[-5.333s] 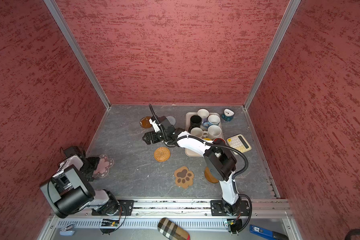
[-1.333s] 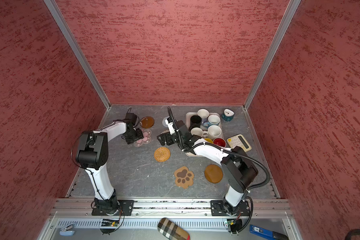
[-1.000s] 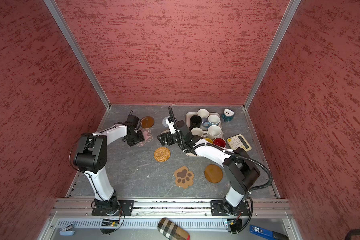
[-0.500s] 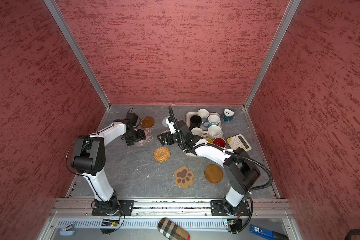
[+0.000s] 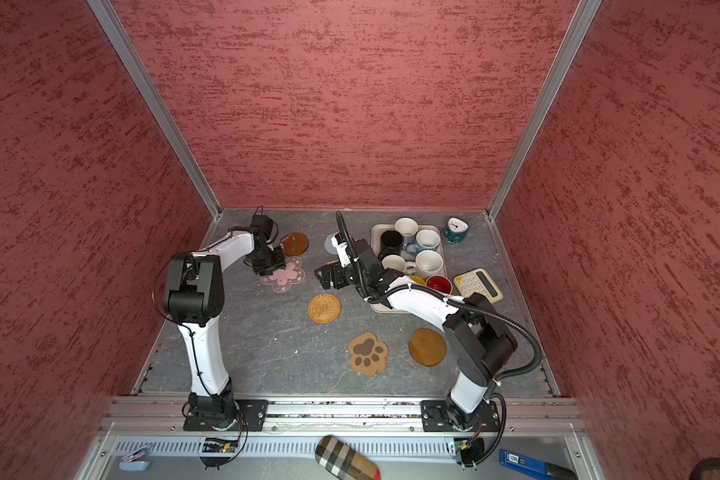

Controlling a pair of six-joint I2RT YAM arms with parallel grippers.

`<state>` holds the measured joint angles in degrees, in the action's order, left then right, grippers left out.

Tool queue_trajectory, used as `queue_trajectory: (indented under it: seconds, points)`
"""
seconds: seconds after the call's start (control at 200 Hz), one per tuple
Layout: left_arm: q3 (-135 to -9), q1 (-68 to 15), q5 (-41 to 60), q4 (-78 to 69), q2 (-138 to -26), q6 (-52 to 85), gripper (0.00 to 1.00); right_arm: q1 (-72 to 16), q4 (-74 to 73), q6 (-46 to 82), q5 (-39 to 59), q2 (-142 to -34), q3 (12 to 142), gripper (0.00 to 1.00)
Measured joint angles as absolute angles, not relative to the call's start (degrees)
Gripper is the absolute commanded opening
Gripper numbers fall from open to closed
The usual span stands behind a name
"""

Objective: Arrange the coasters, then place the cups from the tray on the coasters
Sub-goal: 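Carry the pink flower coaster with the left gripper beside the brown wooden coaster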

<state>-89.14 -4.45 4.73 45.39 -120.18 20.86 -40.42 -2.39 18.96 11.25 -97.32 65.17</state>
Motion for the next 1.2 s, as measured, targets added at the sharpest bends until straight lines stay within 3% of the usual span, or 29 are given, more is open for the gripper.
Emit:
queue_trajectory:
  seconds: [0.827,1.197]
  points:
    - [-75.64,-8.75,-1.34,32.27,-112.99,23.73,0.43,-40.12,-1.43,18.83,11.31,-97.62,65.19,0.99]
    - [-70.74,-11.31,0.49,31.07,-109.34,25.47,0.42,-40.12,-1.50,18.98,11.40,-97.82,65.21,0.99]
